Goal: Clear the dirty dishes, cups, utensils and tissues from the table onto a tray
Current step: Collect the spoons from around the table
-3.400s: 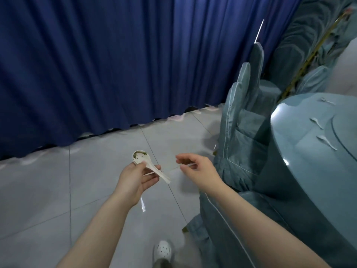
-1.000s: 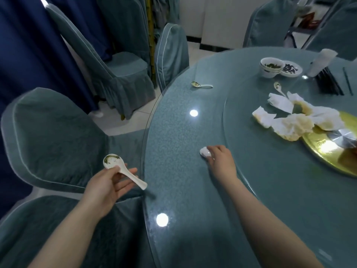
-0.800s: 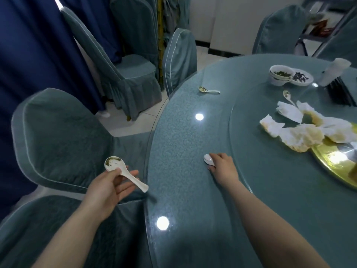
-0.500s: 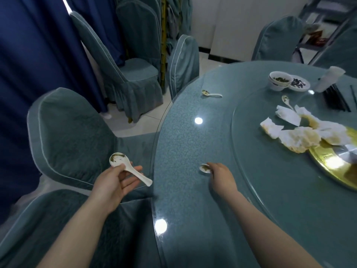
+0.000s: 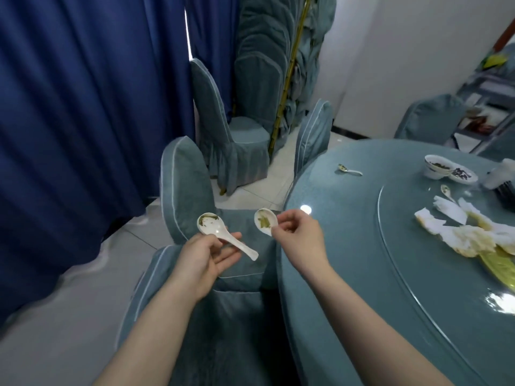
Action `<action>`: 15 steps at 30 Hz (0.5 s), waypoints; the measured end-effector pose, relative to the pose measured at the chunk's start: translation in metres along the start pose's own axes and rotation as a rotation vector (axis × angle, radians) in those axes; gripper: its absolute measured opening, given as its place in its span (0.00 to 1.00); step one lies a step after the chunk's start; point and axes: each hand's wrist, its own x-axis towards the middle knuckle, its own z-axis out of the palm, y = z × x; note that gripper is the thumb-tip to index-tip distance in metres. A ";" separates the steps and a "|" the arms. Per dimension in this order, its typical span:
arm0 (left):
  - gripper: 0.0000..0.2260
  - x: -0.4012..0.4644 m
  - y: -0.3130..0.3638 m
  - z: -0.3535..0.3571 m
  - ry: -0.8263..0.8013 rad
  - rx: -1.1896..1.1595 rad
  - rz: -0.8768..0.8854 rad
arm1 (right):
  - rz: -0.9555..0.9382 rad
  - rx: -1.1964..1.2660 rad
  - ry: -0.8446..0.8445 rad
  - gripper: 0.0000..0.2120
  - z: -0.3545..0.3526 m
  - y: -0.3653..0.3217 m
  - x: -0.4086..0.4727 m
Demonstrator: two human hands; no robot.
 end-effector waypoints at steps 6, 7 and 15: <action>0.13 -0.050 0.028 -0.074 -0.065 0.058 0.032 | -0.025 -0.104 -0.107 0.04 0.095 -0.065 -0.067; 0.12 -0.059 0.033 -0.091 -0.080 0.076 0.029 | -0.021 -0.114 -0.114 0.04 0.112 -0.073 -0.080; 0.14 -0.106 0.076 -0.229 -0.071 0.079 0.066 | -0.120 -0.196 -0.214 0.04 0.239 -0.136 -0.164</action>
